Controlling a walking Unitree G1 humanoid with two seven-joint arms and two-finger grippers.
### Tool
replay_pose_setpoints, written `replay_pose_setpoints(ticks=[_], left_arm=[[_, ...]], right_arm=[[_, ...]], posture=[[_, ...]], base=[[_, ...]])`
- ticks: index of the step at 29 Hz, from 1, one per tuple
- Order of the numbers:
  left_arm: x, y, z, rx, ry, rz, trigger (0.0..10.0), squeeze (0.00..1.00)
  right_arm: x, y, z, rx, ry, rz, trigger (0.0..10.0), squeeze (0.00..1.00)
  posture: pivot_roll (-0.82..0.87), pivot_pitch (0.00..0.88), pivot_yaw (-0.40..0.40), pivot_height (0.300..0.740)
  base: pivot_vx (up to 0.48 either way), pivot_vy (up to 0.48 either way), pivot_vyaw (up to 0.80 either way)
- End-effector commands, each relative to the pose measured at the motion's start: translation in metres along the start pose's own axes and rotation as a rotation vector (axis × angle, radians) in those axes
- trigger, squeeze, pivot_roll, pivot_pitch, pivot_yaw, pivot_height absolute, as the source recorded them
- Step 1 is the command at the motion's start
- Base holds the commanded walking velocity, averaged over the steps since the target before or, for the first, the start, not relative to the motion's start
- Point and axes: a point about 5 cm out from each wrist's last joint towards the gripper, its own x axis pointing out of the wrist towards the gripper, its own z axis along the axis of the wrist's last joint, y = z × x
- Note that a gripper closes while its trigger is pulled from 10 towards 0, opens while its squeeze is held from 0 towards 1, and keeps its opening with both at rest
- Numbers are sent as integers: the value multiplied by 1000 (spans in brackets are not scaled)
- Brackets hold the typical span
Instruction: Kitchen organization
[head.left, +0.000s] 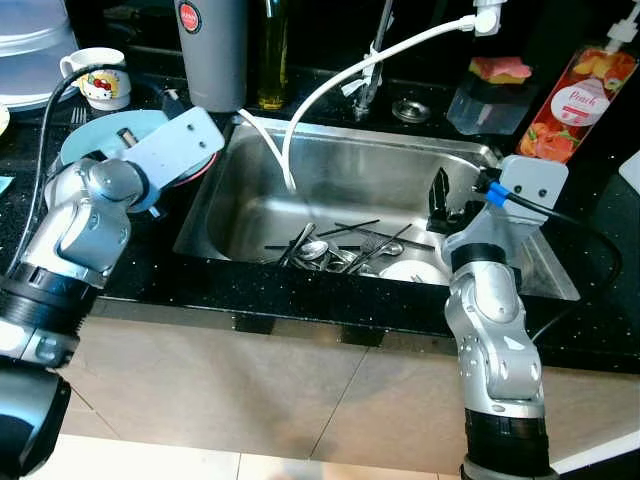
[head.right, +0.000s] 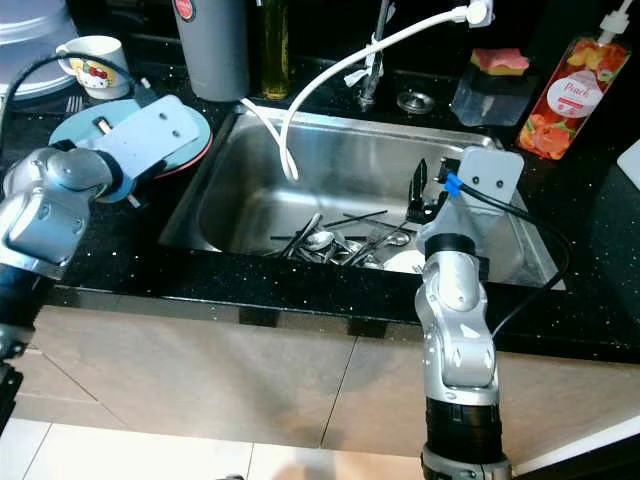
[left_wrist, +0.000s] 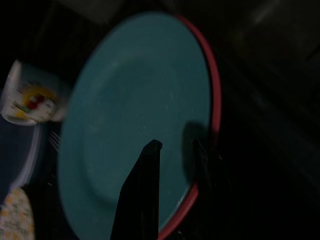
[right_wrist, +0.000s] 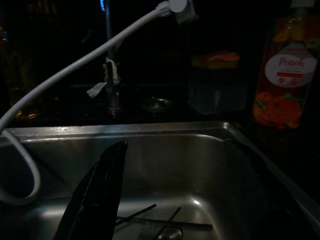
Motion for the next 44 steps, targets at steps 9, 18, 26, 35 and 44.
replay_pose_setpoints(ticks=[9,18,26,35,44], left_arm=[[9,1,-3,5,10,-73,10000,0],[2,1,18,41,-91,-117,10000,0],[2,2,11,111,-72,-140,10000,0],[2,-2,4,135,-49,-159,10000,0],[1,16,7,101,-54,-76,10000,0]], right_arm=[[-1,-2,-4,-1,14,-8,10000,0],[-1,-2,-4,2,15,-12,10000,0],[-1,8,-7,14,40,42,10000,0],[-5,27,-11,13,82,184,10000,0],[-7,40,-7,30,71,256,10000,0]], posture=[[266,56,-75,740],[266,62,-73,740],[272,61,-72,740],[268,59,-73,740],[268,58,-75,740]], base=[[0,0,0],[0,0,0],[0,0,0],[0,0,0],[0,0,0]])
